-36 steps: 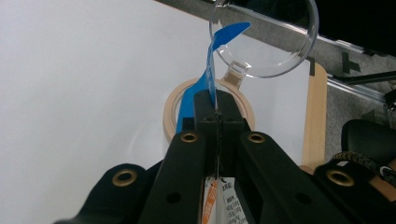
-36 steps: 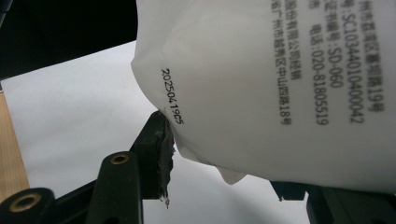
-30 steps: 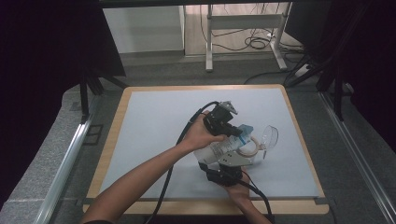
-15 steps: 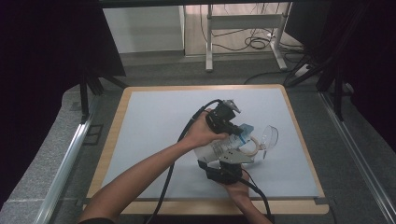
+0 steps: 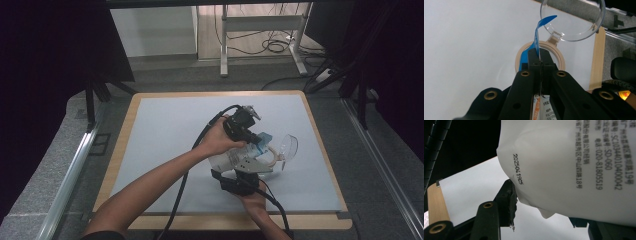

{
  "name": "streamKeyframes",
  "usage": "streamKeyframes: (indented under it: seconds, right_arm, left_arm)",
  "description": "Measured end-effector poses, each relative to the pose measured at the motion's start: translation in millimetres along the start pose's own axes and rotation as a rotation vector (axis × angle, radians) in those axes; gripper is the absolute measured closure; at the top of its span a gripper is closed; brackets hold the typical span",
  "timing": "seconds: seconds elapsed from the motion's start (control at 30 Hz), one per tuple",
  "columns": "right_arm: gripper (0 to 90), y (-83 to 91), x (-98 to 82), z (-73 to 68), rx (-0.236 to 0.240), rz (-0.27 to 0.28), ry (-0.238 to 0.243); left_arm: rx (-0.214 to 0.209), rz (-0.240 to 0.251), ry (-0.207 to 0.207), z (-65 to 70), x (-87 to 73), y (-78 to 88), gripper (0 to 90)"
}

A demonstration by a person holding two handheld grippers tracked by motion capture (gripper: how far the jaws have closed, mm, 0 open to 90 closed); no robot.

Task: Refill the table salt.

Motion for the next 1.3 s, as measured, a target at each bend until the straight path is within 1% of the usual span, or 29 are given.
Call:
streamKeyframes:
  seconds: [0.23, 0.4, 0.5, 0.67, 1.03, 1.17, 1.2, 1.3]
  right_arm:
    - [49.3, 0.4, 1.3, 0.9, -0.001, 0.004, -0.018]
    - [49.7, 0.1, 0.7, 0.9, -0.001, 0.005, -0.018]
    - [49.6, -0.3, -0.2, 0.5, -0.003, 0.000, -0.023]
    - [49.6, -1.0, -0.9, 0.7, -0.003, -0.004, -0.017]
    - [49.8, -2.1, -1.5, 0.7, 0.000, -0.009, -0.021]
    - [49.8, -2.8, 0.0, 0.1, 0.005, -0.005, -0.026]
    - [49.8, -2.9, 0.7, 0.2, 0.006, -0.002, -0.025]
    - [49.8, -2.8, 2.4, 0.4, 0.011, 0.003, -0.036]
  left_arm:
    - [0.000, -0.010, -0.004, 0.1, 1.9, -1.2, 90.0]
    - [0.005, -0.016, -0.010, 0.1, 1.7, -0.8, 90.0]
    - [0.004, -0.017, -0.005, 0.0, 0.8, -0.6, 90.0]
    - [0.000, -0.010, 0.000, -1.3, -0.7, -0.3, 90.0]
    - [-0.002, -0.014, -0.011, -2.5, -1.5, -0.8, 90.0]
    - [-0.008, -0.027, -0.023, -4.5, 0.2, 0.8, 90.0]
    - [-0.011, -0.030, -0.020, -4.6, 1.2, 1.0, 90.0]
    - [-0.007, -0.045, -0.033, -4.6, 3.5, 0.6, 90.0]
Point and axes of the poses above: each handheld gripper's, and its own axes: y roughly backward along the jaws, x roughly out of its top, z roughly to its right, the point moved 2 cm from there along -y, roughly forward along the jaws, and after that the axes turned 1 degree about -x, right-handed, at the moved point
